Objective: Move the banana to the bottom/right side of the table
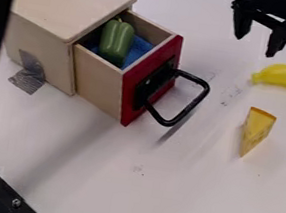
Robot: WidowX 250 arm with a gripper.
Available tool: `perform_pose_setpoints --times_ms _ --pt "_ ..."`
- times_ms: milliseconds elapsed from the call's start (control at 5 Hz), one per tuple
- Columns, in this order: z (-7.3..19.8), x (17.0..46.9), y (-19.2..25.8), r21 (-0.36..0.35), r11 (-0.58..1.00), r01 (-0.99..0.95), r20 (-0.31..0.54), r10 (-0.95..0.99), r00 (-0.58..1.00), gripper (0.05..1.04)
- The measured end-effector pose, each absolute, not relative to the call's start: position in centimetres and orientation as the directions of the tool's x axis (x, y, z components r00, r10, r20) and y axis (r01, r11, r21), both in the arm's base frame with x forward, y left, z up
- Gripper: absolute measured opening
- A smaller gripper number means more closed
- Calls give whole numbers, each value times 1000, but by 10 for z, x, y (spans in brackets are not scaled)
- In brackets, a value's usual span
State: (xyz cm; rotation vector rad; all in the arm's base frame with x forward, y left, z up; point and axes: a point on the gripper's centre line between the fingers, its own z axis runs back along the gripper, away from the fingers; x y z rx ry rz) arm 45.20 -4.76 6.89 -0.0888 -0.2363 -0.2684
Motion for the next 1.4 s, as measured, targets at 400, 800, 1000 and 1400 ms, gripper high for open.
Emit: perform_pose_setpoints --times_ms 400,800,1000,1400 --pt "39 493 -58 -7 855 519 211 -506 836 997" --pt "27 493 -98 18 731 682 192 -672 715 997" --pt "26 491 -107 37 712 701 176 -695 697 997" --pt "14 490 -108 32 738 674 102 -673 733 950"
